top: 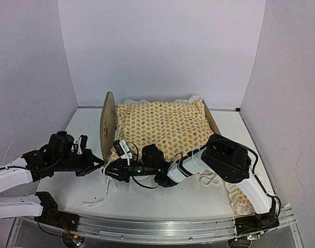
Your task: Set up the pet bed
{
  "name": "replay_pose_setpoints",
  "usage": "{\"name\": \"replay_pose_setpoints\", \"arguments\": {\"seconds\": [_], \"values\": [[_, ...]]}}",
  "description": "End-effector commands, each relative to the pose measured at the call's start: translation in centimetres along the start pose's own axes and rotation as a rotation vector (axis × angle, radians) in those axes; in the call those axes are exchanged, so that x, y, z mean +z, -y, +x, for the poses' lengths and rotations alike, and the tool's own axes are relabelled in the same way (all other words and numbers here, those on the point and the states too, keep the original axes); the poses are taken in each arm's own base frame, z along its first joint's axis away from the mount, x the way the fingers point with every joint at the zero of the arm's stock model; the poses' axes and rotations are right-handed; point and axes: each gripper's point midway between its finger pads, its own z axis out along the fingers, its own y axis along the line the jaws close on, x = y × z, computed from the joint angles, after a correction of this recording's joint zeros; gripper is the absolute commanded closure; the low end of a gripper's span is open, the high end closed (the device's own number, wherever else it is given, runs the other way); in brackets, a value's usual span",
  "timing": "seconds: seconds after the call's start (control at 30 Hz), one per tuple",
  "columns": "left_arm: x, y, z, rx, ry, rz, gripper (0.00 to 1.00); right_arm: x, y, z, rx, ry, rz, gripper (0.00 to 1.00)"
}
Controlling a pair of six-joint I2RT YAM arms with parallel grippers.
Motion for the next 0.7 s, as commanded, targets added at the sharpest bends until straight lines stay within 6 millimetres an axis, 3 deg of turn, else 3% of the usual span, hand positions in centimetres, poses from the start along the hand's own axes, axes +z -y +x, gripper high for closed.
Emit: {"name": "replay_pose_setpoints", "arguments": {"seconds": [0.0, 0.1, 0.17, 0.27, 0.33, 0.47, 0.67], "values": [[-1.9, 3.6, -1.2, 0.09, 0.061, 0.139, 1.0, -1.6, 1.7, -1.7, 0.164, -0.032, 0.266, 0.62], [-2.6, 4.5, -1.7, 0.135, 0.088, 0.163, 1.0, -4.2, 1.7, 1.0, 0.328, -0.147, 0.436, 0.49], [-2.7, 4.7, -1.7, 0.154, 0.087, 0.166, 1.0, -4.8, 0.5, 2.9, 0.38, -0.191, 0.462, 0.43], [-2.7, 5.0, -1.8, 0.173, 0.082, 0.169, 1.0, -3.8, -1.4, 4.8, 0.366, -0.204, 0.456, 0.36], [-2.8, 5.2, -1.9, 0.178, 0.087, 0.175, 1.0, -2.7, -1.5, 6.1, 0.356, -0.207, 0.461, 0.34], [-3.5, 5.8, -2.0, 0.189, 0.097, 0.197, 1.0, -0.8, 0.2, 7.3, 0.315, -0.175, 0.496, 0.33], [-4.3, 6.3, -1.8, 0.221, 0.097, 0.224, 1.0, 0.0, 3.4, 8.4, 0.197, -0.112, 0.638, 0.35]]}}
